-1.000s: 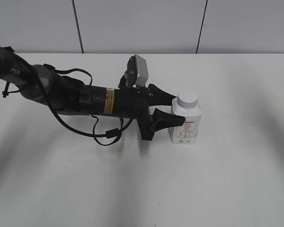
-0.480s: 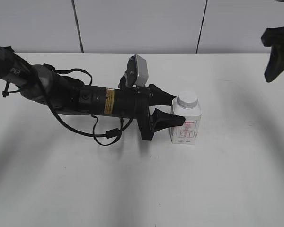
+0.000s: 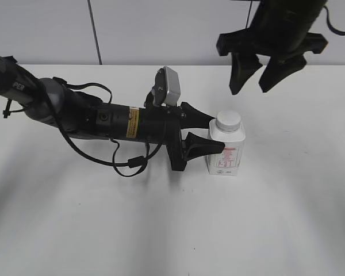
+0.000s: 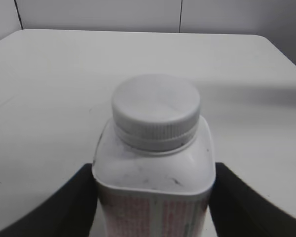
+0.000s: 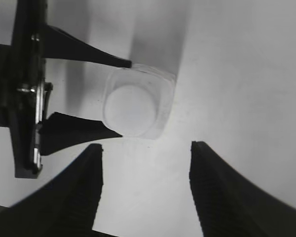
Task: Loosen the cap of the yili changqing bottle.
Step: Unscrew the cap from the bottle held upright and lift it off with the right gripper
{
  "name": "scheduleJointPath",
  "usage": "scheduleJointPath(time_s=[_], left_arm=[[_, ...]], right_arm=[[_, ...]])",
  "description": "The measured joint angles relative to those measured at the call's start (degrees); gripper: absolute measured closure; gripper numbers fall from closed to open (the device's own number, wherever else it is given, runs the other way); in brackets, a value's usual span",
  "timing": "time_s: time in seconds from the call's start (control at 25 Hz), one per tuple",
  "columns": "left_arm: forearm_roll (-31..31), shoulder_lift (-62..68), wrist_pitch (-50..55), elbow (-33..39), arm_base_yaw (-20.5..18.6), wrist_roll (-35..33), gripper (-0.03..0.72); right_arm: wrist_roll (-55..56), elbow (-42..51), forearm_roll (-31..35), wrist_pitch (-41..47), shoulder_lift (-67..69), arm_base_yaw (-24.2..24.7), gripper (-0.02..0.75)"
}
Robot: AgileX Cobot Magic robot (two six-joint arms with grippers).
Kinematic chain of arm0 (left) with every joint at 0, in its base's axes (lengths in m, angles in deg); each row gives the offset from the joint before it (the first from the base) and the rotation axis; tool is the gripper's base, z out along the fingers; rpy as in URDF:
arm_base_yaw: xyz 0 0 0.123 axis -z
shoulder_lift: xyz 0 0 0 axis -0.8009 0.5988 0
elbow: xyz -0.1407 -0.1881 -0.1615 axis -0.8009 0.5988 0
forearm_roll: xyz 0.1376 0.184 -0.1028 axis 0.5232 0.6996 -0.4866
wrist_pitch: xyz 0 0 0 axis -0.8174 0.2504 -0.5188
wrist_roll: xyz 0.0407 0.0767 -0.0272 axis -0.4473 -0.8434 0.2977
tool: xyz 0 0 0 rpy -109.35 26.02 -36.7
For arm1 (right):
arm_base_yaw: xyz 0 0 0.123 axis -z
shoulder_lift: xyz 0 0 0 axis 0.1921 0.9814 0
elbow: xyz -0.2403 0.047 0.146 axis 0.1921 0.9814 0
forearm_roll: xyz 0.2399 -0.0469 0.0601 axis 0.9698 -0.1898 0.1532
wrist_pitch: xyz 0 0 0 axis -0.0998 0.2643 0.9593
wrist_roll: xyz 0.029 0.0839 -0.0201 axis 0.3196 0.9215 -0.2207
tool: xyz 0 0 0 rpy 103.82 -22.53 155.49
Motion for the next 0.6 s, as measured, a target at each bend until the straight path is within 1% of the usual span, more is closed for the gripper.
scheduleJointPath(time_s=[0.16,0.28,0.36,0.48,0.6], left_arm=[[0.1,0.0,0.0,-0.1,0.0,0.0,0.264],[0.1,0.0,0.0,-0.1,0.0,0.0,0.264],[0.1,0.0,0.0,-0.1,0.0,0.0,0.264],[0.1,0.0,0.0,-0.1,0.0,0.0,0.264],[0.1,0.0,0.0,-0.1,0.0,0.0,0.264]], right_arm=[[1.4,-3.4,0.1,0.0,3.5,-2.3,0.293],[1.7,-4.4,0.3,-0.1,5.0,-2.6,0.289],[1.8,-4.4,0.2,-0.1,5.5,-2.6,0.263],[2.3,-4.4,0.1,-0.1,6.3,-2.6,0.2],[2.9,-4.4,0.1,0.0,7.6,-2.6,0.18]])
